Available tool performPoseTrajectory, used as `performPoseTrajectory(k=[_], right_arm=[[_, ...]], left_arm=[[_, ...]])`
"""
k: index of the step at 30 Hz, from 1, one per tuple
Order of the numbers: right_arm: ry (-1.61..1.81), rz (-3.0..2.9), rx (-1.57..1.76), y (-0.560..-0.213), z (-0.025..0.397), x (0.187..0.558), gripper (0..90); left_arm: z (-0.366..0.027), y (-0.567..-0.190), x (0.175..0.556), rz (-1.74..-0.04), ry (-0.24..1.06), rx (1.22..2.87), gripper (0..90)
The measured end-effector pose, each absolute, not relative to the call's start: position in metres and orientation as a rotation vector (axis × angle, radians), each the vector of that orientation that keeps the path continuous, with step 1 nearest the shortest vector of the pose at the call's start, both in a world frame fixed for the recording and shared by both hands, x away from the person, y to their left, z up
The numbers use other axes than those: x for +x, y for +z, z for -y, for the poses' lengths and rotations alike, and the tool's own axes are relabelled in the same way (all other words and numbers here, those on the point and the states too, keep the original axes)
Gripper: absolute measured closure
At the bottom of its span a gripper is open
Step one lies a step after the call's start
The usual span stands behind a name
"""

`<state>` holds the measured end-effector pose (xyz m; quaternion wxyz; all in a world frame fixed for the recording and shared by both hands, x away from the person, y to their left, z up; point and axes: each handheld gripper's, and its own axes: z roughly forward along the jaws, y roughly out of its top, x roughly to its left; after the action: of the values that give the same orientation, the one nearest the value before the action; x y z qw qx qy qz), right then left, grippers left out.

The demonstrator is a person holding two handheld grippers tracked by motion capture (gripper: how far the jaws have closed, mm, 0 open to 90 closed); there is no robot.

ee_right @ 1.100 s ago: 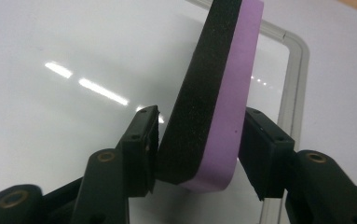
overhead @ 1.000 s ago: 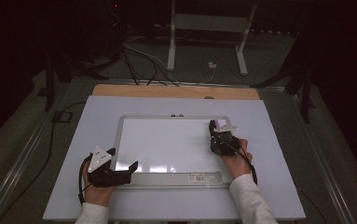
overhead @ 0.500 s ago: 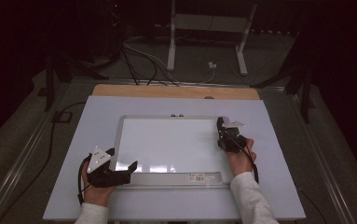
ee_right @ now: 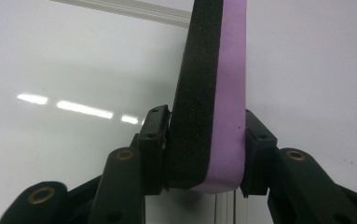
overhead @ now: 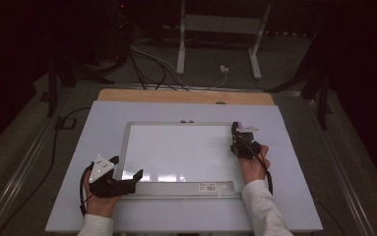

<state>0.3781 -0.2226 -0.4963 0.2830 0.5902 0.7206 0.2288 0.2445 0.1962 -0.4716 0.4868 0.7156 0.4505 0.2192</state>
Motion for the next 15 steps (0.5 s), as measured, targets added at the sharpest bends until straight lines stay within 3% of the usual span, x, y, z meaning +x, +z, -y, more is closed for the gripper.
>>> performPoseTrajectory(k=[10, 12, 15], right_arm=[[0.624, -1.949, 1.571, -0.4958, 0.2246, 0.3779, 57.3], [0.653, -1.952, 1.569, -0.4943, 0.2251, 0.3766, 49.5], [0.740, -1.960, 1.534, -0.4875, 0.2254, 0.3731, 27.5]], left_arm=[[-0.1969, -0.4717, 0.2442, -1.098, 0.538, 1.734, 2.8], [-0.1980, -0.4716, 0.2441, -1.098, 0.539, 1.735, 2.8], [-0.1999, -0.4704, 0.2440, -1.102, 0.546, 1.726, 2.7]])
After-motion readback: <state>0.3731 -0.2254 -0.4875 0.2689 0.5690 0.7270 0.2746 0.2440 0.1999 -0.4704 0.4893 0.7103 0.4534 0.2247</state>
